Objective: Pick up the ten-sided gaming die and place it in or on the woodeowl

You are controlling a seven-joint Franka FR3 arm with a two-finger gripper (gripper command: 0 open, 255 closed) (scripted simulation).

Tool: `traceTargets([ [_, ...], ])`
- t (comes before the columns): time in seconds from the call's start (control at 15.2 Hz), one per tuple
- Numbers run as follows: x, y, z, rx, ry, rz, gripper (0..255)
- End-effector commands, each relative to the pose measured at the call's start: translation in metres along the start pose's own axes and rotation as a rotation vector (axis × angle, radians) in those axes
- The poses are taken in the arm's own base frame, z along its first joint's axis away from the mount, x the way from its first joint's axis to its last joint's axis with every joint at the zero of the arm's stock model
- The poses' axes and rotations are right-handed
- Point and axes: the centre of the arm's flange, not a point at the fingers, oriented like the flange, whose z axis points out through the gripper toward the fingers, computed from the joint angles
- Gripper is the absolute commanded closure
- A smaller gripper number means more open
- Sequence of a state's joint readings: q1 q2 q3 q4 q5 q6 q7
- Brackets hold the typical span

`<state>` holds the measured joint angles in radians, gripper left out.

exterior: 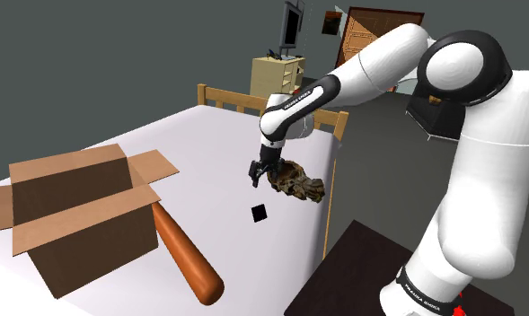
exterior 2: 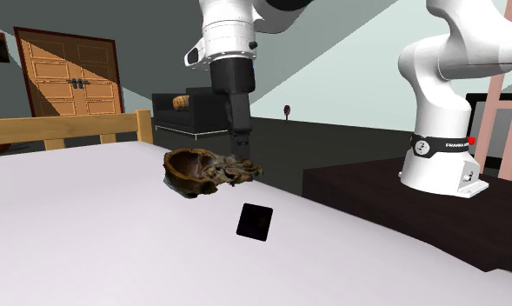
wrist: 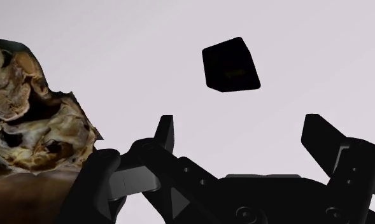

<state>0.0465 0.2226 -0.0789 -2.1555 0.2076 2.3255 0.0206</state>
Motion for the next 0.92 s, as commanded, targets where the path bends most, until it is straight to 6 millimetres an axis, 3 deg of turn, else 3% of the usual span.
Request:
traceTargets([
  [0.0, -0.008, -0.012, 0.022, -0.041, 0.022, 0.024, 0],
  [0.26, -0.02, -0.036, 0.074, -0.124, 0.056, 0.069, 0],
  [0.86, -0.019, -0.032, 0.118, -0.13, 0.058, 0.073, 0],
])
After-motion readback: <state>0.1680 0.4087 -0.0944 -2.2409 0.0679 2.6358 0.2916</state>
